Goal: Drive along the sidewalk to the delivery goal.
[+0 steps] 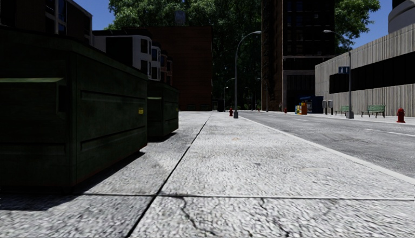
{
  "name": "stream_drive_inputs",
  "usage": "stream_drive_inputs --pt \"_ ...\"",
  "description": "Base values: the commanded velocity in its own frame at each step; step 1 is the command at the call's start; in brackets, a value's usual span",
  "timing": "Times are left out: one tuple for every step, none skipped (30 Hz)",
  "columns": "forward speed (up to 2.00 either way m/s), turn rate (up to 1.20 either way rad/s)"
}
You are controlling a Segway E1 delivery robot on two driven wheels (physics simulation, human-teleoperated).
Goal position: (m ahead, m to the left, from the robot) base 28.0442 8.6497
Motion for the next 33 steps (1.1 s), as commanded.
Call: stream_drive_inputs --pt "2.0 0.0" --pt "2.0 0.0" --pt "2.0 0.0" --pt "2.0 0.0" --pt "2.0 0.0" --pt "2.0 0.0" --pt "2.0 0.0" --pt "2.0 0.0" --pt "2.0 0.0" --pt "2.0 0.0" --pt "2.0 0.0" --pt "2.0 0.0" --pt "2.0 0.0" --pt "2.0 0.0" --pt "2.0 0.0" --pt "2.0 0.0" --pt "2.0 0.0" --pt "2.0 0.0" --pt "2.0 0.0" --pt "2.0 0.0" --pt "2.0 0.0" --pt "2.0 0.0" --pt "2.0 0.0" --pt "2.0 0.0" --pt "2.0 0.0" --pt "2.0 0.0" --pt "2.0 0.0" --pt "2.0 0.0" --pt "2.0 0.0" --pt "2.0 0.0" --pt "2.0 0.0" --pt "2.0 0.0" --pt "2.0 0.0"
